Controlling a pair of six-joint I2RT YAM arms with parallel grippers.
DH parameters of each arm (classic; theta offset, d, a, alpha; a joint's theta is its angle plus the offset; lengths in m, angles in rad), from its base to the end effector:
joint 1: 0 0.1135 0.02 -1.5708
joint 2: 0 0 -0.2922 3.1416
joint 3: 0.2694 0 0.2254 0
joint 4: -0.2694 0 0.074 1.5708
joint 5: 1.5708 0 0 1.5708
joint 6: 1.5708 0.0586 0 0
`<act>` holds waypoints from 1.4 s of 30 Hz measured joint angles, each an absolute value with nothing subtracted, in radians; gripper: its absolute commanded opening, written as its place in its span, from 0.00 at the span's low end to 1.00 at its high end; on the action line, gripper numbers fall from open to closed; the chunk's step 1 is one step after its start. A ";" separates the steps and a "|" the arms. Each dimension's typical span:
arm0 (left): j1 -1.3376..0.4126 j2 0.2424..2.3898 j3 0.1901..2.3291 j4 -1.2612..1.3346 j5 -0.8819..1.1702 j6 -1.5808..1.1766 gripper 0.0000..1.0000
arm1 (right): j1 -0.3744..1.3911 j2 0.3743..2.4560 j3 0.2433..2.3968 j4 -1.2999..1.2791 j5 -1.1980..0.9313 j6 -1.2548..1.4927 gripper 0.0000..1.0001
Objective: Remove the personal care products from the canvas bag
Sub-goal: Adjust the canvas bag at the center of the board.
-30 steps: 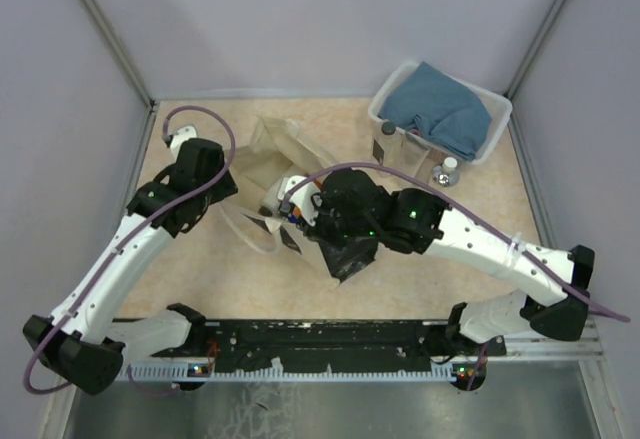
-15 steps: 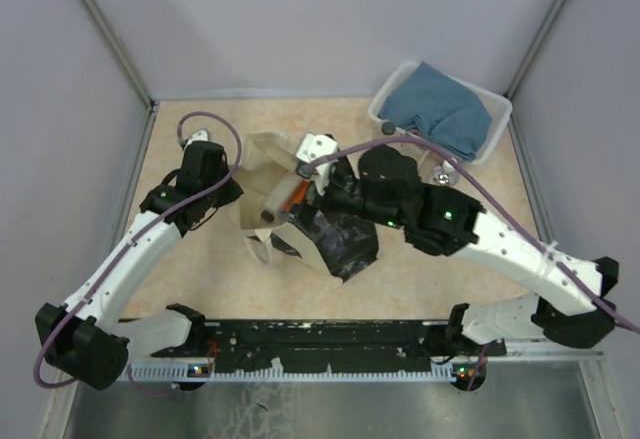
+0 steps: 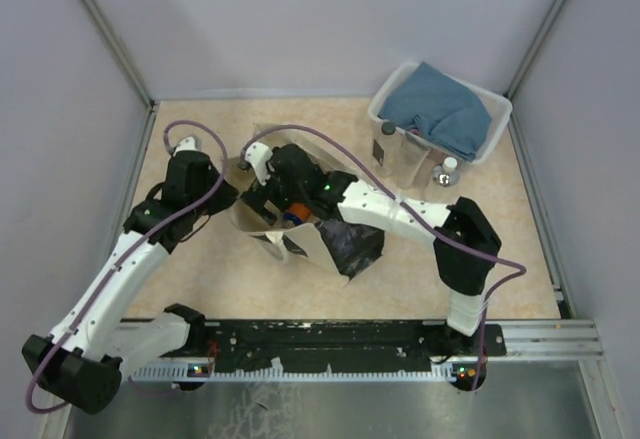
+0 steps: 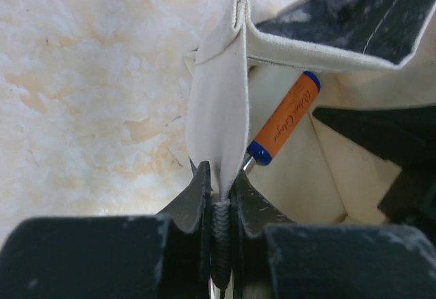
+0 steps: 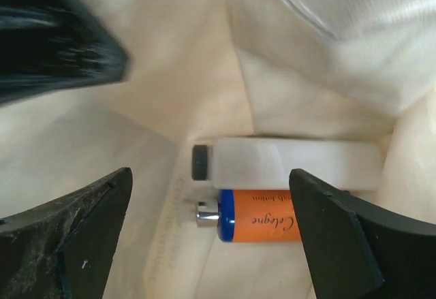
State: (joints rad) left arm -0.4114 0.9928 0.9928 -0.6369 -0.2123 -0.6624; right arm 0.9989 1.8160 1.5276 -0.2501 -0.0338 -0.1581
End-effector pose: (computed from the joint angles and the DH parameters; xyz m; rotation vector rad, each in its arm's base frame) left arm 0.1728 -0.0619 0.3402 -0.3948 2.1801 -0.3679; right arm 0.2311 0.3627 0.3247 -1.1958 1.7934 0.5324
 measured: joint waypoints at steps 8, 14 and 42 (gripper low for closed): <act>-0.415 0.957 0.942 -0.624 -0.144 -0.694 0.00 | 0.965 1.666 1.143 -0.147 0.095 0.009 0.99; -0.421 0.924 0.921 -0.619 -0.081 -0.722 0.00 | 0.966 1.552 0.960 -0.142 0.197 0.131 0.99; -0.426 1.134 0.954 -0.697 0.236 -0.627 0.00 | 0.909 1.516 1.222 -0.276 0.208 0.094 0.99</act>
State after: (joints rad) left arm -0.4255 1.1336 0.9543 -0.6968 0.2359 -0.6266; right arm 0.9092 1.5162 1.2224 -0.2760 0.2077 0.0937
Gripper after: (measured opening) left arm 0.128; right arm 0.990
